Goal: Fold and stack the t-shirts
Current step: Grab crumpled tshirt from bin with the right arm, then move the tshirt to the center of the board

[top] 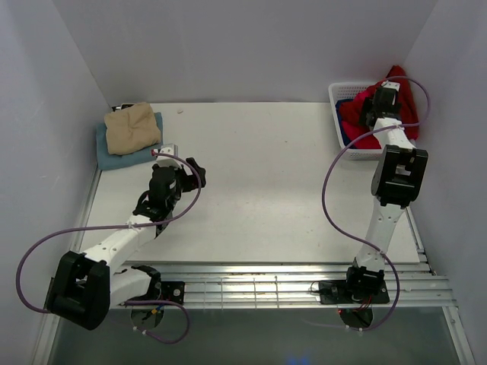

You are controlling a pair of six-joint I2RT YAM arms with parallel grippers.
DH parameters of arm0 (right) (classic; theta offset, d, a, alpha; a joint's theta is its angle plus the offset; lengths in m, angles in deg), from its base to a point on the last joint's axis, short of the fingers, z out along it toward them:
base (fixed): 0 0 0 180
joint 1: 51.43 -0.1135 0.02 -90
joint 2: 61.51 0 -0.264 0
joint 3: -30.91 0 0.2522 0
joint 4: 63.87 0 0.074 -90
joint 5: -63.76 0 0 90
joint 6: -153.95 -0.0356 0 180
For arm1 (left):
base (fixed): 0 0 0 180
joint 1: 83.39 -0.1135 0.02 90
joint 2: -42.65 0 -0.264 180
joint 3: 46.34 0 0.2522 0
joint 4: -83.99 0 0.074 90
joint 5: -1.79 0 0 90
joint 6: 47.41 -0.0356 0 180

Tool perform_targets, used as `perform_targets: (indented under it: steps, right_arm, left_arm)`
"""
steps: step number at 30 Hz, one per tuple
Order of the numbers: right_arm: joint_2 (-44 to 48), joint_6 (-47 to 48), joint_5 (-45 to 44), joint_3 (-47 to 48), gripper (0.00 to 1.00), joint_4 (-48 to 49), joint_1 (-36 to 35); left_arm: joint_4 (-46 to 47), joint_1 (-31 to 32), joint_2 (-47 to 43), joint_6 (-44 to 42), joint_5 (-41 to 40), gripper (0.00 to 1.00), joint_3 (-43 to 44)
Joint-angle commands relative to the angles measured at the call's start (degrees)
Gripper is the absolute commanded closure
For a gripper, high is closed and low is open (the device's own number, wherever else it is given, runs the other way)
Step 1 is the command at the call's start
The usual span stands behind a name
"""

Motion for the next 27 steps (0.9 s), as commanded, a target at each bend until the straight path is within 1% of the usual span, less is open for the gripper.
perform_targets:
  steps: [1, 2, 3, 5, 7, 8, 11, 12, 13, 14, 15, 16, 17, 18, 21, 24, 25, 27]
  right_arm:
    - [1.6, -0.1, -4.3, -1.8, 0.27, -2.8, 0.3]
    - [1.9, 0.4, -5.0, -2.3, 0.34, -2.7, 0.4]
    - [2.3, 0.6, -5.3, -2.6, 0.67, -2.5, 0.3]
    - [2.3, 0.6, -5.8, -2.7, 0.92, -3.0, 0.3]
    - [3.7, 0.1, -4.2, -2.8, 0.92, -3.8, 0.3]
    - [4.8, -0.1, -1.6, -3.3, 0.92, -3.2, 0.1]
    - [11.2, -0.1, 3.3, -7.3, 0.92, -0.2, -1.6]
    - [14.7, 0.1, 4.3, -8.1, 0.92, -0.1, -3.2]
    - [16.3, 0.2, 5.4, -8.1, 0.92, -0.3, -4.0]
    - [18.1, 0.6, 7.2, -7.8, 0.92, -1.3, -6.3]
    - [21.5, 0.6, 7.3, -7.0, 0.92, -2.1, -7.8]
    - [22.9, 2.6, 7.3, -6.6, 0.92, -2.8, -9.1]
    - [24.6, 3.2, 7.0, -6.1, 0.92, -3.6, -13.3]
    - [27.9, 3.6, 6.8, -5.9, 0.92, -4.9, -15.0]
    - [33.8, 3.4, 7.9, -5.7, 0.92, -6.8, -20.6]
    - [38.4, -0.5, 15.1, -6.9, 0.92, -8.6, -23.8]
    - [39.4, -1.3, 20.1, -7.8, 0.92, -8.9, -24.5]
    - [42.7, -3.0, 23.5, -9.6, 0.92, -8.8, -27.5]
  left_arm:
    - [1.4, 0.0, -0.4, -0.3, -0.7, 0.04, -0.6]
    - [1.5, 0.0, -0.5, -0.4, -0.8, 0.04, -0.7]
    - [1.5, 0.0, -0.6, -0.4, -0.8, 0.04, -0.7]
    - [1.6, 0.0, -1.1, -0.3, -0.7, 0.04, -0.8]
    - [1.7, 0.0, -1.6, -0.2, -0.4, 0.04, -0.9]
    - [1.7, 0.0, -2.0, 0.0, -0.3, 0.04, -1.1]
    - [1.6, 0.0, -2.9, 0.7, 0.5, 0.04, -1.4]
    - [1.7, 0.0, -3.2, 1.0, 0.7, 0.04, -1.7]
    - [1.7, 0.0, -3.6, 1.6, 0.9, 0.04, -1.9]
    - [1.6, 0.0, -3.7, 1.9, 1.3, 0.04, -2.0]
    - [1.6, 0.0, -4.3, 2.2, 1.5, 0.04, -2.5]
    - [1.7, 0.0, -4.7, 2.7, 1.8, 0.04, -2.7]
    - [1.6, 0.0, -5.0, 2.7, 2.2, 0.04, -2.8]
    - [1.5, 0.0, -5.6, 2.9, 2.5, 0.04, -3.3]
    - [1.4, 0.0, -6.9, 3.4, 3.1, 0.04, -3.9]
    - [0.2, 0.0, -9.1, 4.1, 2.8, 0.04, -4.9]
    - [-0.2, 0.0, -10.4, 4.3, 2.7, 0.04, -5.3]
    - [-1.4, 0.0, -11.9, 4.9, 1.8, 0.04, -5.6]
